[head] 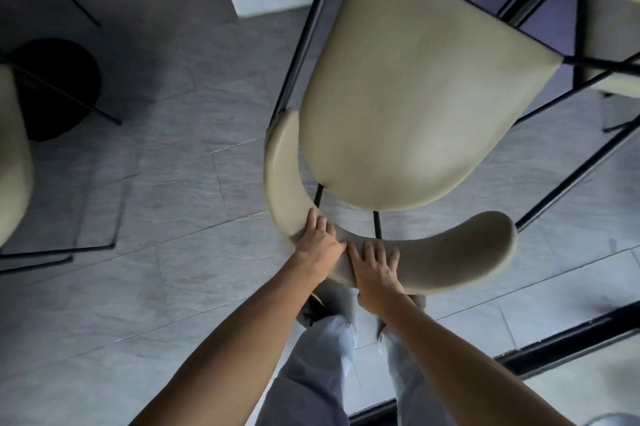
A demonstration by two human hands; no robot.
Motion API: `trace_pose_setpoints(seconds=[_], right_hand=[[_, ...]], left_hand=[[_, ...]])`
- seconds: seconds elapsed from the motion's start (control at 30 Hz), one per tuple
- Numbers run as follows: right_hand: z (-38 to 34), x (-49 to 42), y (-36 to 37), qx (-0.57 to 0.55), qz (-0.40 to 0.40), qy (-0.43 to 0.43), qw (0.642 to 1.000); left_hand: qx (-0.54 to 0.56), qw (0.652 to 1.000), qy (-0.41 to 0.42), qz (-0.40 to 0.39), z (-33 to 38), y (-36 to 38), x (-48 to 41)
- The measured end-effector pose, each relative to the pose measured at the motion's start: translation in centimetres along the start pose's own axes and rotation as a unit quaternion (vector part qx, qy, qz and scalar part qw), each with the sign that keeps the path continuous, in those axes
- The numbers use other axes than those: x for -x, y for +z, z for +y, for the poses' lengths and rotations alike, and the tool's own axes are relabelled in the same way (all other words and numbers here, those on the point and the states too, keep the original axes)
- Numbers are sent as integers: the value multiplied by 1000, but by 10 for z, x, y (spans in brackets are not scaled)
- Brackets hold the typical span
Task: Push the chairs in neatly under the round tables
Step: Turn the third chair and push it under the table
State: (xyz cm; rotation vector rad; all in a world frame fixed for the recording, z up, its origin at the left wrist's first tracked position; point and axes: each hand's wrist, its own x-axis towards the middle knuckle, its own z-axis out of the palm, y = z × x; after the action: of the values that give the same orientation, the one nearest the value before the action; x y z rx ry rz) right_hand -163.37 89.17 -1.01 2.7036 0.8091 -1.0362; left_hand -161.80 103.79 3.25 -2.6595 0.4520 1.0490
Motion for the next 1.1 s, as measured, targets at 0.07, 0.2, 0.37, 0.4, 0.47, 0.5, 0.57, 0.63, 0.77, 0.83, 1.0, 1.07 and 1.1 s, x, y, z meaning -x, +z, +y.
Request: trace_pose_setpoints(seconds=[0.07,0.2,0.37,0.4,0.47,0.5,0.57,0.63,0.77,0.83,1.0,1.07,1.1], right_hand=[[2,6,-3,0,-10,1,1000],[3,21,-9,11,-16,-12,1000],[10,48,-20,26,-31,-43,998],[12,53,-23,35,-35,-48,998],[17,63,-29,46,-34,-55,997],[20,68,-31,47,-32,-58,997],[25,76,-37,54,-41,-68,995],[27,82,-42,70,-49,-82,993],[18,94,-48,69,-46,-87,993],[14,102,-54,66,-44,-90,993],[10,120,-66,52,-72,-89,992],[10,125,-70,44,-82,-91,991],[10,126,-72,42,-85,-92,991]], left_hand=[[8,1000,5,-2,2,-6,7],[34,999,12,-7,6,-5,23],[85,996,17,-36,19,-9,42],[99,994,17,-43,23,-10,45],[126,991,19,-49,32,-13,53],[137,989,20,-49,36,-15,57],[160,985,22,-52,42,-20,65],[181,981,28,-59,44,-27,76],[206,976,24,-73,37,-38,97],[219,972,9,-87,35,-41,104],[215,971,-9,-101,38,-39,112],[214,972,4,-96,39,-45,118],[206,973,15,-102,37,-48,119]])
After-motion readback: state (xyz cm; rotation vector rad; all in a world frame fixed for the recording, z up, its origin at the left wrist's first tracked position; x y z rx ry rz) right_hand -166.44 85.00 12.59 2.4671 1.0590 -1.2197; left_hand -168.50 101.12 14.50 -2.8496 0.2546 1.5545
